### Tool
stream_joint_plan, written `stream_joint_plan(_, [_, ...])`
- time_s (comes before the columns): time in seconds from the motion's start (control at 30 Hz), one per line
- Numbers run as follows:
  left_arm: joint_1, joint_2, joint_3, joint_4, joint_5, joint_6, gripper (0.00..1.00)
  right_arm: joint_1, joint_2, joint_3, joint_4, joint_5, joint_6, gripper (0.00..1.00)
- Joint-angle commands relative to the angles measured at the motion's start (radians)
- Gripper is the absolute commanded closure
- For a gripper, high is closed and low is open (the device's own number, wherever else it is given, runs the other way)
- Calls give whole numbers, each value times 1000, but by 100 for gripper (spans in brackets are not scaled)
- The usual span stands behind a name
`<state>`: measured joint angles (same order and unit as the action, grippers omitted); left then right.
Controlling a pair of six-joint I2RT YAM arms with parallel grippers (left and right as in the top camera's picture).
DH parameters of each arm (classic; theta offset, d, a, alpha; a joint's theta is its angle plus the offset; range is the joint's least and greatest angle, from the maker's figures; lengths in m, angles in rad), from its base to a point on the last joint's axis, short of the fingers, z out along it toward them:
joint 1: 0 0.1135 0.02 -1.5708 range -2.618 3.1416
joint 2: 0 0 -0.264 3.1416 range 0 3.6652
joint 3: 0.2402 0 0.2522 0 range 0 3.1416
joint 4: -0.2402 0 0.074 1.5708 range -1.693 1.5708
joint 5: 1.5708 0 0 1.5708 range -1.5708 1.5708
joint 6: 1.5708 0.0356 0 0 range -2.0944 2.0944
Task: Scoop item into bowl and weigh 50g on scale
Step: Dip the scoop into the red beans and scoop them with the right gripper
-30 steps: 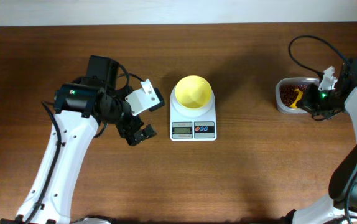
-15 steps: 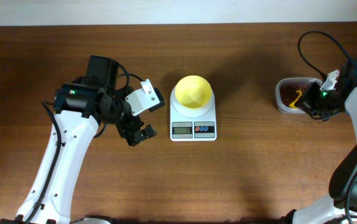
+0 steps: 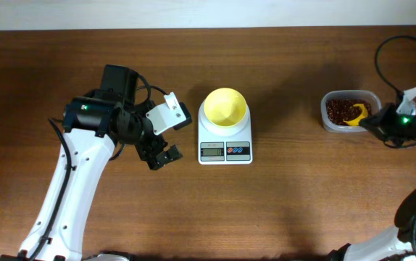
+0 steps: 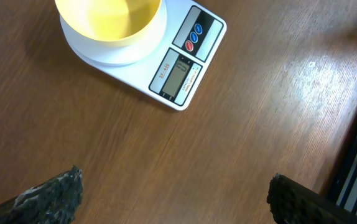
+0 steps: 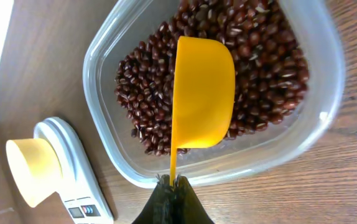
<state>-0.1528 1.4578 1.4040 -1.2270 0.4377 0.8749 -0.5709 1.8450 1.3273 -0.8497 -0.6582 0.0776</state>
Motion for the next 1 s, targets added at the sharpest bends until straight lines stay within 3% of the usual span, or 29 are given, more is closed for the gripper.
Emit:
stream_joint_plan(0.0, [5, 2, -6, 0, 11, 16, 1, -20, 9, -9, -1, -96, -68, 96])
stream_joint_plan(0.67, [5, 2, -6, 0, 11, 16, 1, -21, 9, -9, -26, -233, -74, 96])
stream_joint_plan(0.9, [5, 2, -6, 0, 11, 16, 1, -98, 9, -9, -38, -264, -70, 96])
stream_joint_plan(0.97, [5, 2, -6, 0, 11, 16, 1, -116, 9, -9, -45, -371, -71, 96])
